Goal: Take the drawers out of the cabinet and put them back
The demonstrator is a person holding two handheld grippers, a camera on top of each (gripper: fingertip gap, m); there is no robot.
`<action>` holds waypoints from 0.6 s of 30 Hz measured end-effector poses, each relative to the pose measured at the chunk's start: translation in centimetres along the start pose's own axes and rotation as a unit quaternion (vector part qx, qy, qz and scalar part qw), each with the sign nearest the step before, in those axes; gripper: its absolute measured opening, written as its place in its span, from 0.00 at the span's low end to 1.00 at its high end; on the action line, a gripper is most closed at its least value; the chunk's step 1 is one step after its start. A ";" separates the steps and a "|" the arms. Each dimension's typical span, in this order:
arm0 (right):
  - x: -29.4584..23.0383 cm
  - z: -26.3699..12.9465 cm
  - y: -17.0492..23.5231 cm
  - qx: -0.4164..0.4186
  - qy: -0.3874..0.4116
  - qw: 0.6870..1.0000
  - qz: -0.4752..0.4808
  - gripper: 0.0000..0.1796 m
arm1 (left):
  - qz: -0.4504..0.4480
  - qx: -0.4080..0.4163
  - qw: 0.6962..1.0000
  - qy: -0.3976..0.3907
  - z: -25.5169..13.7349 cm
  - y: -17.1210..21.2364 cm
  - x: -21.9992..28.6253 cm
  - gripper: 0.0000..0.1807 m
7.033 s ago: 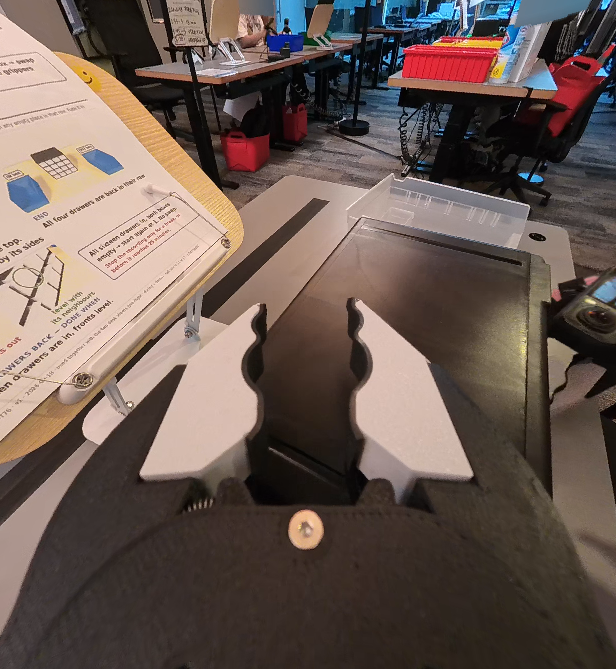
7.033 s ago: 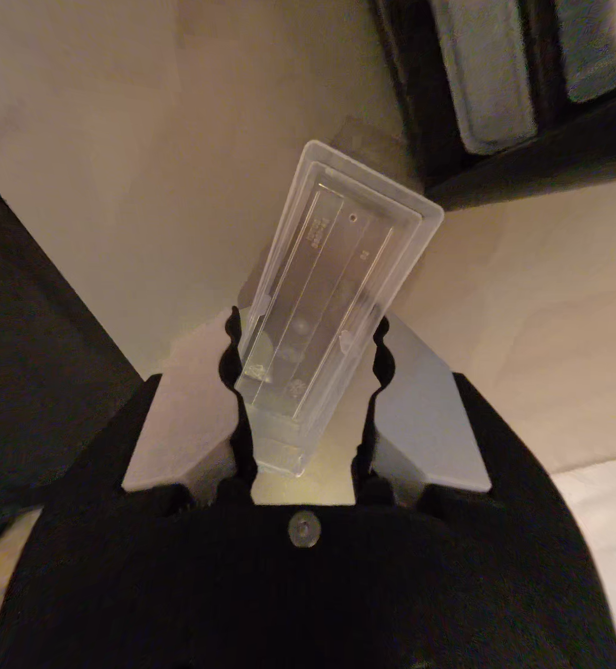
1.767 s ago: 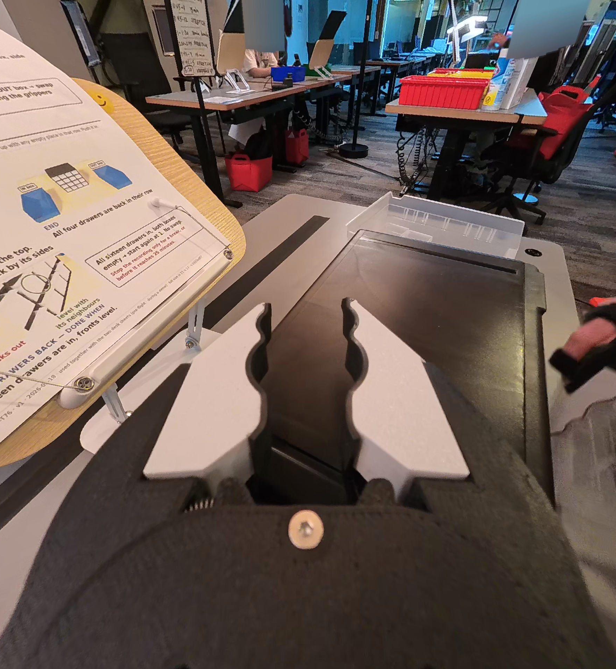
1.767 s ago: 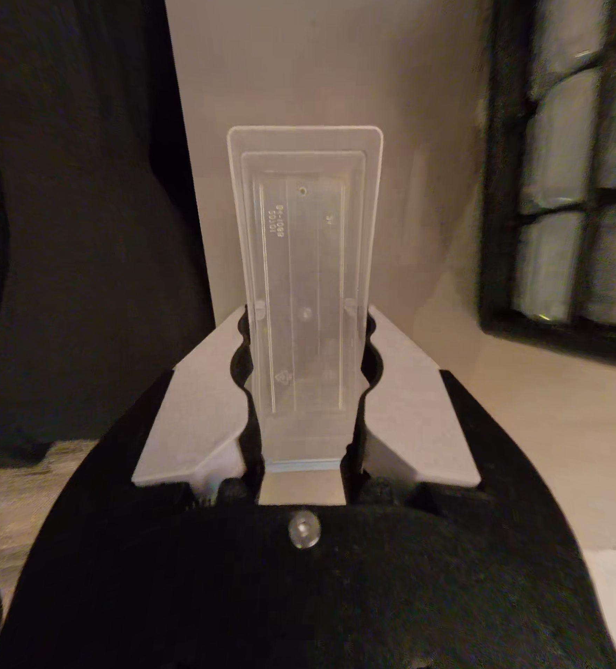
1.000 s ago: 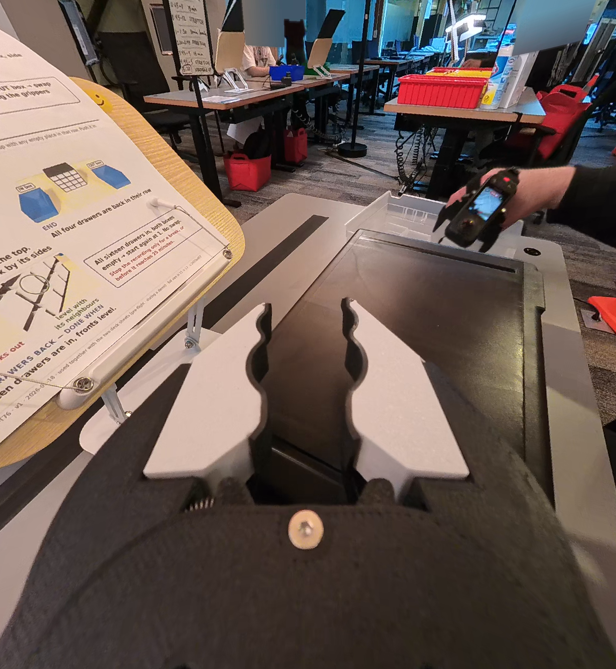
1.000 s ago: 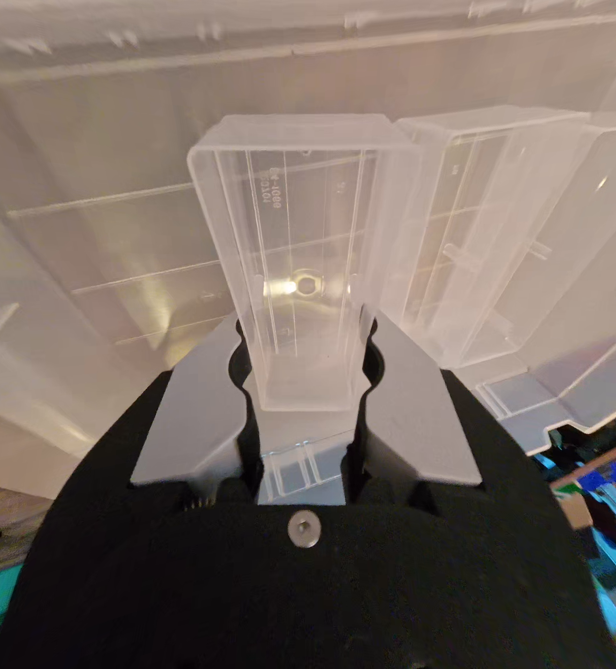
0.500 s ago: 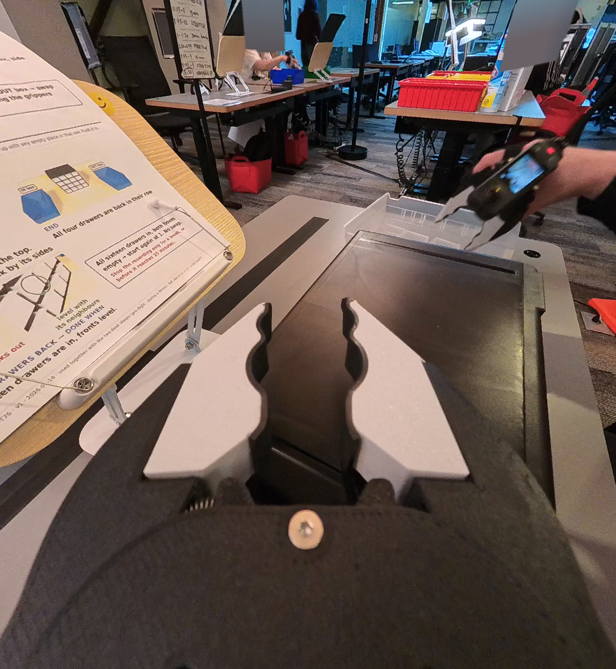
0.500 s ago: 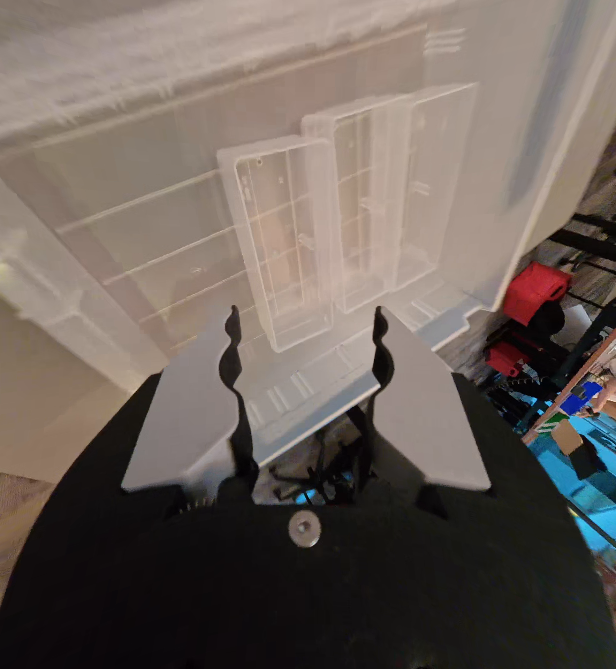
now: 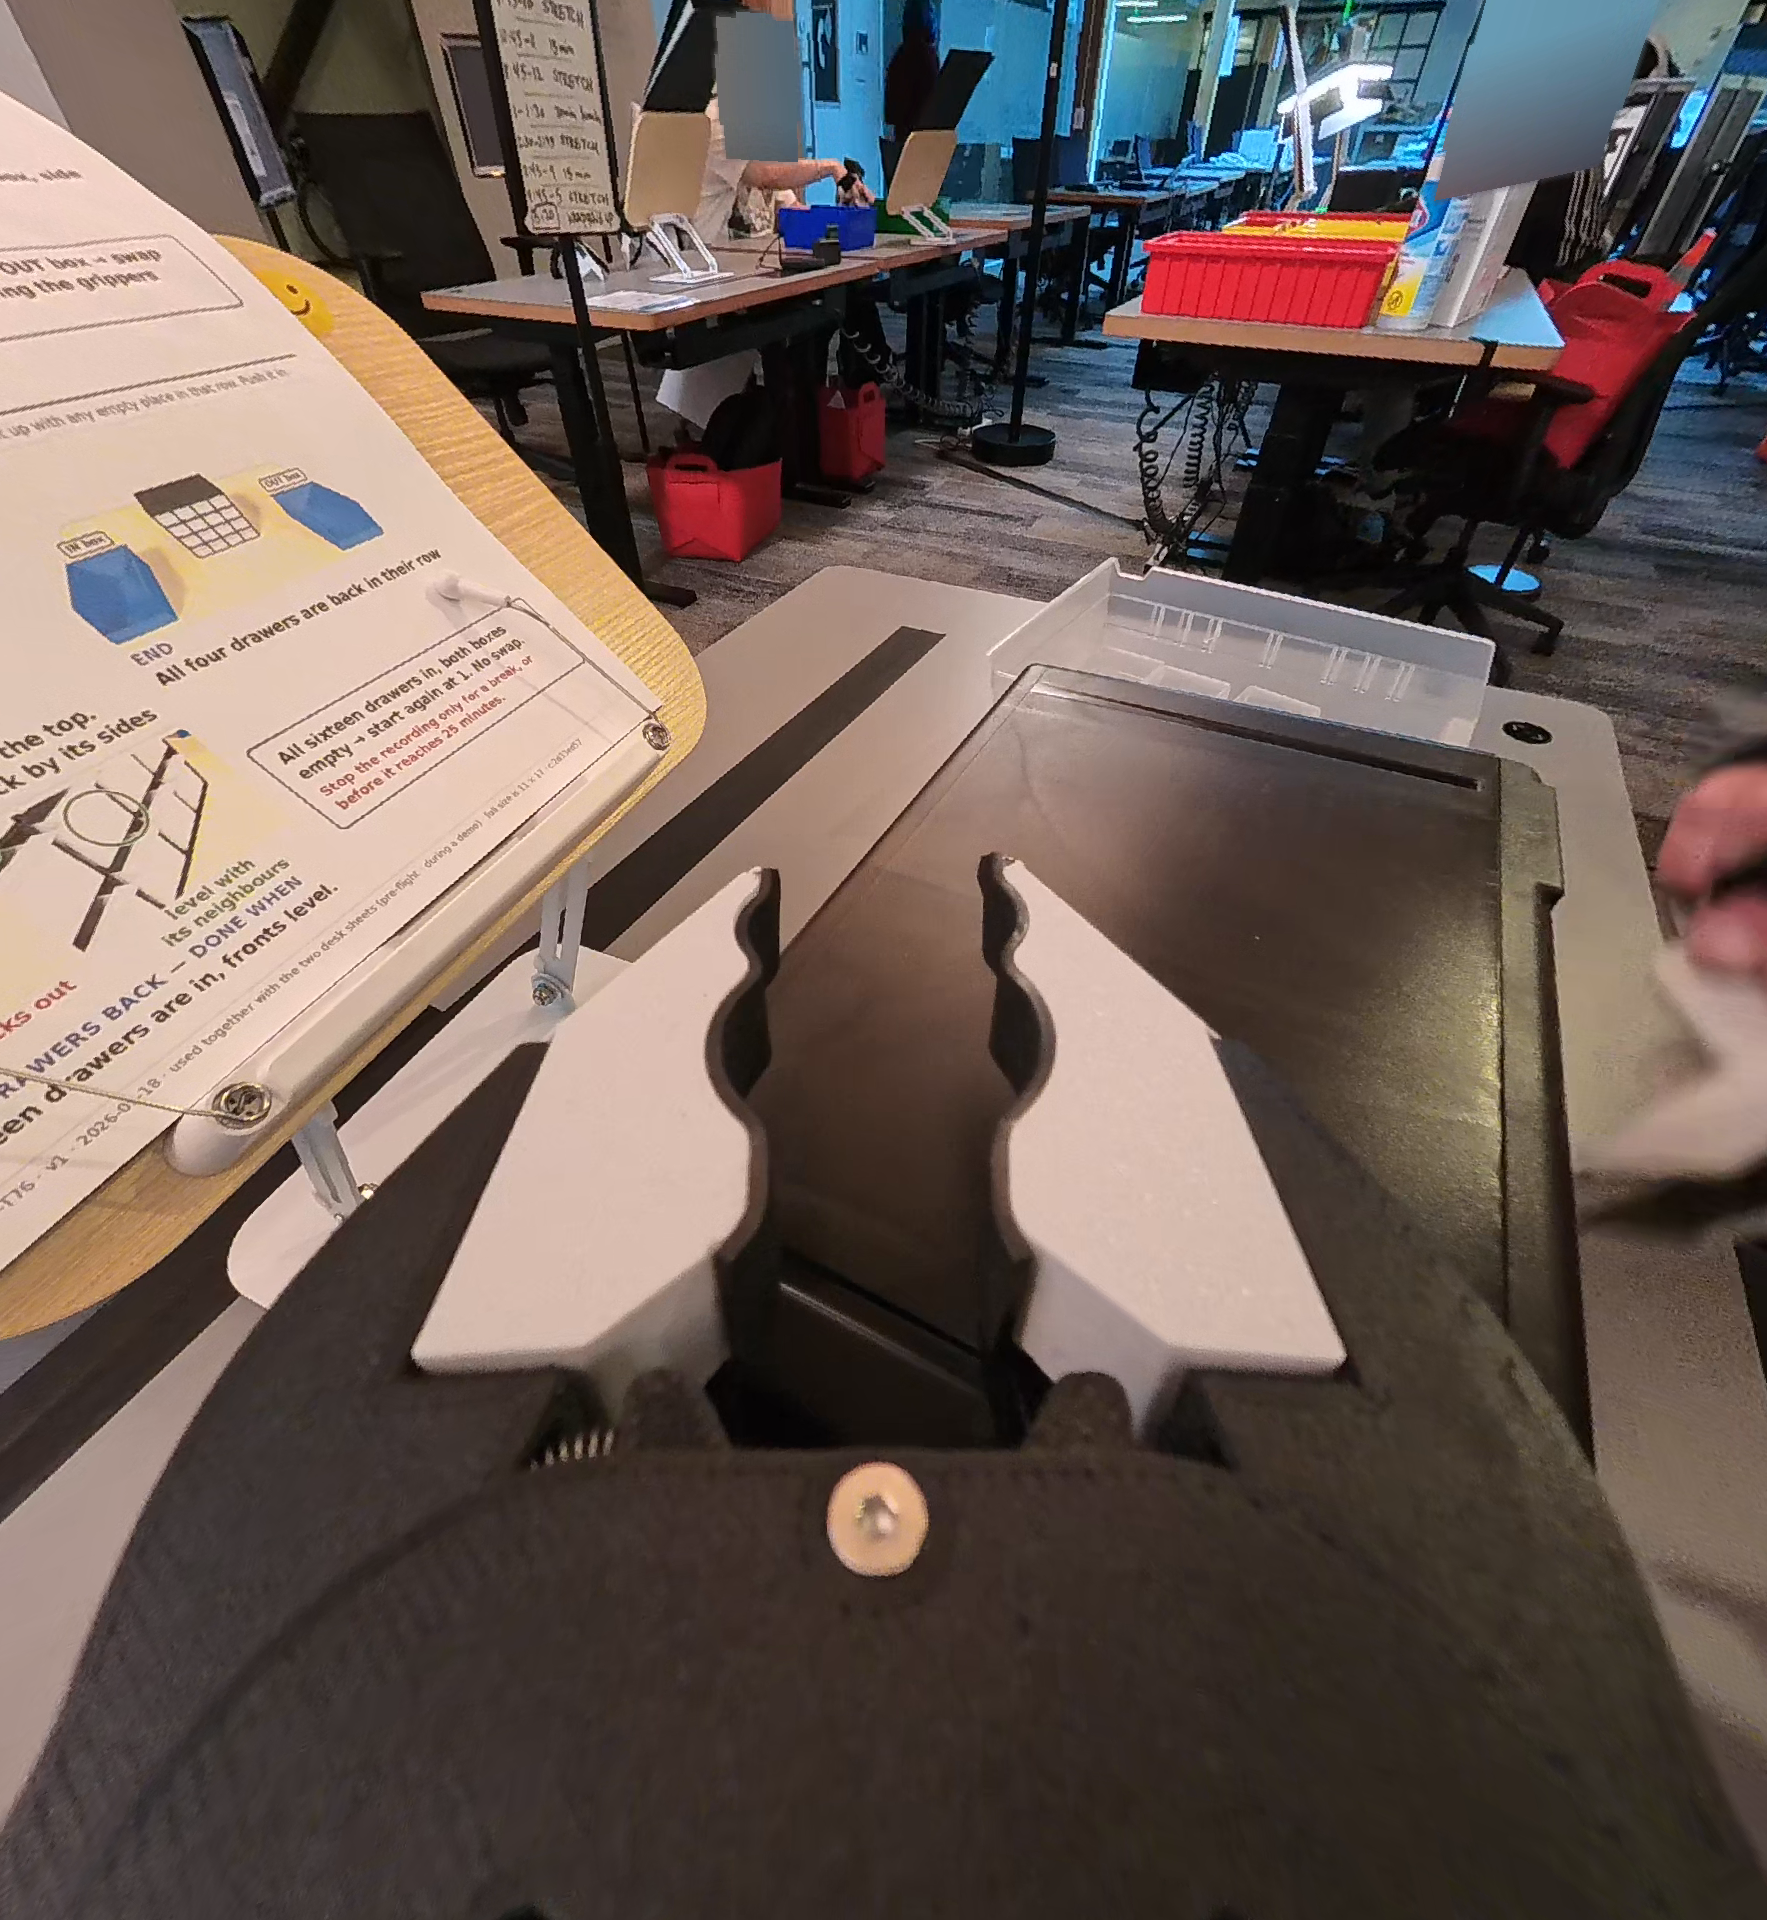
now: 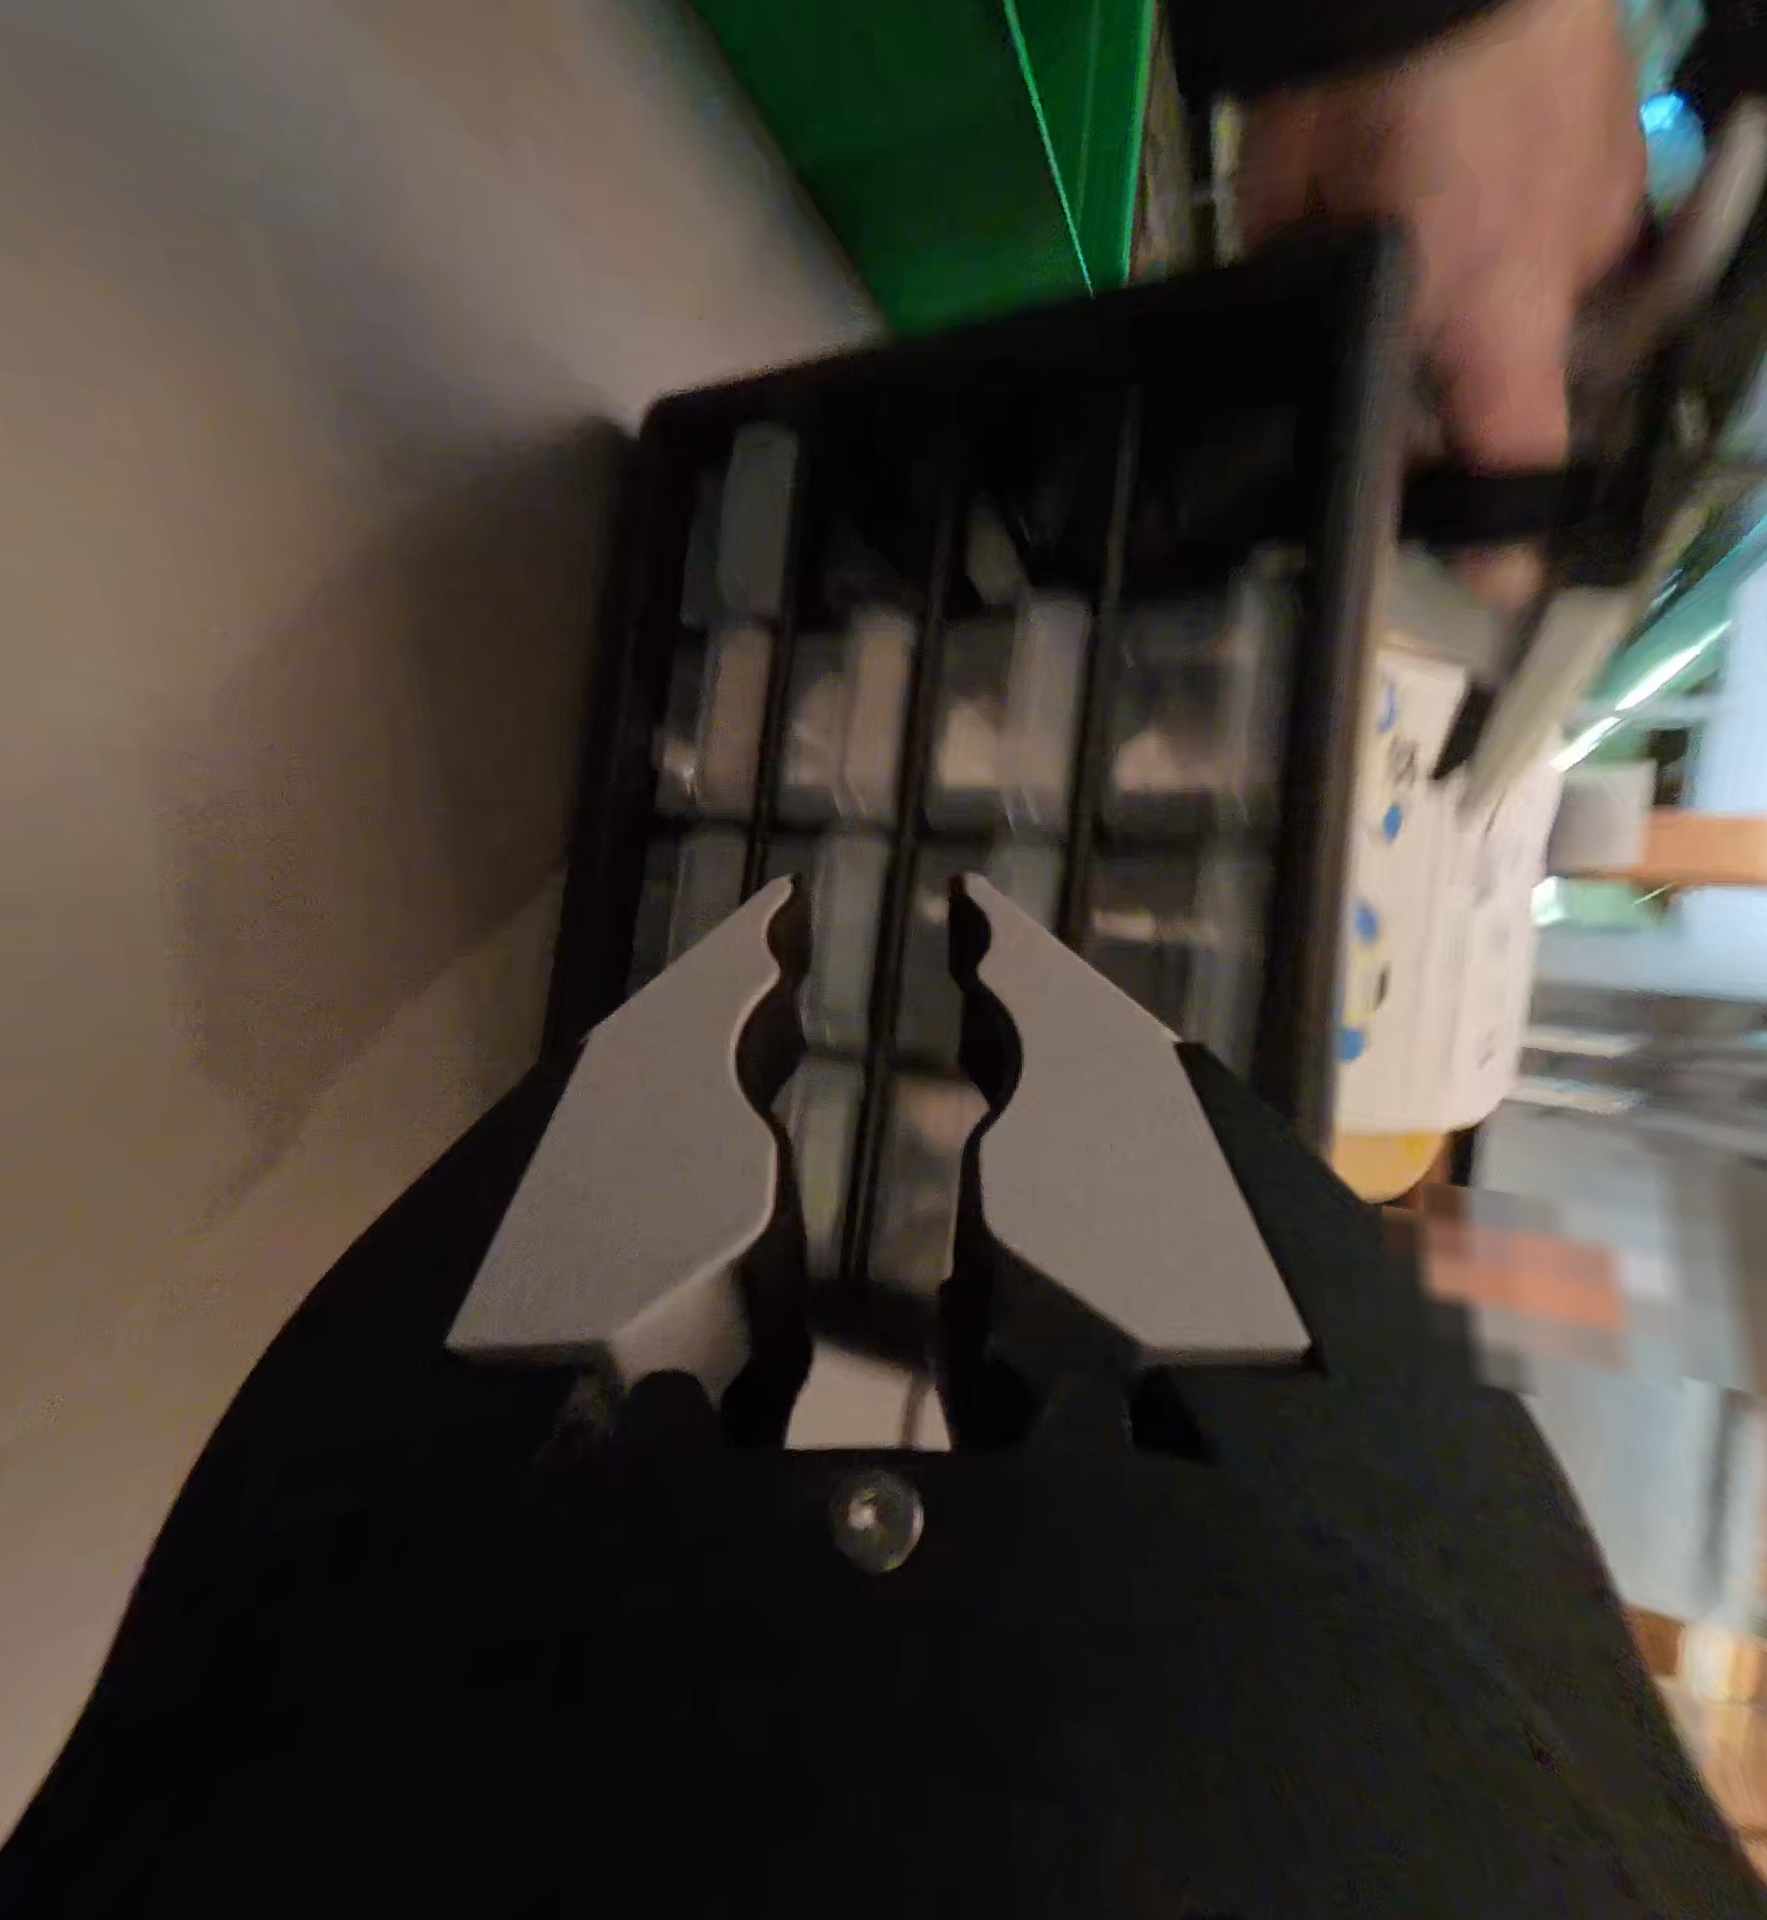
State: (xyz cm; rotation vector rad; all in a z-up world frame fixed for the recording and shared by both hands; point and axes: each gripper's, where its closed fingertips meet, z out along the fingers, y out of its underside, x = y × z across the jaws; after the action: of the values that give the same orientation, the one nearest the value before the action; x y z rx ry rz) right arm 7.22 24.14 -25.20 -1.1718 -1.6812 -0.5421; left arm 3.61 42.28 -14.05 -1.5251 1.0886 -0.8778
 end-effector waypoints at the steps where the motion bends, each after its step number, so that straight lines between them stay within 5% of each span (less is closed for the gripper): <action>1: -0.7 1.6 -1.4 0.001 0.022 0.999 -0.033 0.09 | 0.000 0.000 1.000 0.000 0.0 0.0 0.0 0.21; 8: -4.1 11.2 -5.8 0.006 0.059 0.994 -0.089 0.22 | 0.000 0.001 1.000 0.000 0.0 0.0 0.0 0.21; 12: -4.5 14.2 -5.4 -0.011 0.073 0.991 -0.107 0.21 | 0.000 0.006 1.000 0.001 -0.1 -0.1 0.0 0.21; 14: -3.8 14.3 -5.6 -0.005 0.094 0.989 -0.113 0.11 | 0.000 0.007 1.000 0.001 -0.1 -0.1 0.0 0.21; 18: -4.1 13.8 -5.9 0.007 0.070 0.992 -0.106 0.07 | 0.001 0.009 1.000 0.003 -0.1 -0.1 0.0 0.21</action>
State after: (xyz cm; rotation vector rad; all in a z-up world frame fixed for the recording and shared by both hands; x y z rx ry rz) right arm -4.16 30.48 -33.74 -0.9283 -1.6943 -0.7274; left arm 3.57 42.22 -13.93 -1.5082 1.0838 -0.8893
